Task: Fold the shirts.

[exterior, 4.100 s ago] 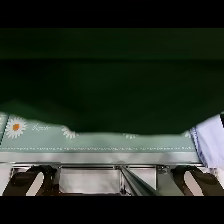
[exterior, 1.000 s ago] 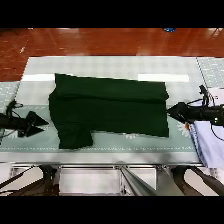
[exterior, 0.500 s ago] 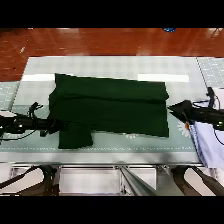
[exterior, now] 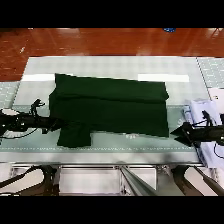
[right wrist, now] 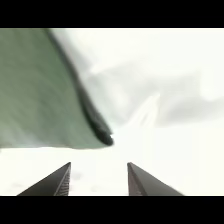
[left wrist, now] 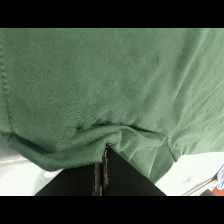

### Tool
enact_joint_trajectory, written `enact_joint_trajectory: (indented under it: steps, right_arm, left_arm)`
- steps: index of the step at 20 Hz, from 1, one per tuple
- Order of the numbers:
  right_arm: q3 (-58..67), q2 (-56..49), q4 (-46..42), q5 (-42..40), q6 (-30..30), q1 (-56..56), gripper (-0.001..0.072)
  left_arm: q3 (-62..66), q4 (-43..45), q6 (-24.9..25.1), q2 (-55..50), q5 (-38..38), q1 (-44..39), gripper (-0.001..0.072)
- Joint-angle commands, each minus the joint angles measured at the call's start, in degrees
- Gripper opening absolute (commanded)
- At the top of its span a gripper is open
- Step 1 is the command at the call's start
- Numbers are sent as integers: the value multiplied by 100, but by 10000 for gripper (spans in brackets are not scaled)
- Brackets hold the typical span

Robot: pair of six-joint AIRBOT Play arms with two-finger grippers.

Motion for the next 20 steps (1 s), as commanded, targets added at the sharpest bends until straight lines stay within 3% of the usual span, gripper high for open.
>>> enact_joint_trajectory:
  steps: [1, 5, 6, 8, 9, 13, 17, 20]
  right_arm:
    - [-179, -310, 74, -442, 133, 382, 412]
    - [-175, -846, 1086, -1567, -31, 1036, 390]
    - [-149, -981, 1397, -1733, -140, 1233, 336]
    - [107, -1054, 1687, -1687, -444, 1504, 52]
    - [304, -994, 1663, -1484, -514, 1545, 25]
    - [1263, -564, 1292, -997, -437, 1543, 25]
    - [2321, -1117, 1530, -1082, -330, 1624, 25]
    - [3117, -1998, 1624, -1261, -326, 1958, 25]
  left_arm:
    - [4, -13, 39, -2, -162, -9, 19]
    - [4, -13, 87, -2, -205, -9, 19]
    - [7, -13, 122, -2, -201, -7, 19]
    - [140, -17, 146, 11, -269, 42, 19]
    - [304, -20, 170, 46, -382, 109, 19]
    - [1237, -608, 234, 219, -782, 356, 19]
    - [2365, -713, 146, -144, -39, -302, 18]
    - [3609, -697, -275, -1102, 299, -868, 18]
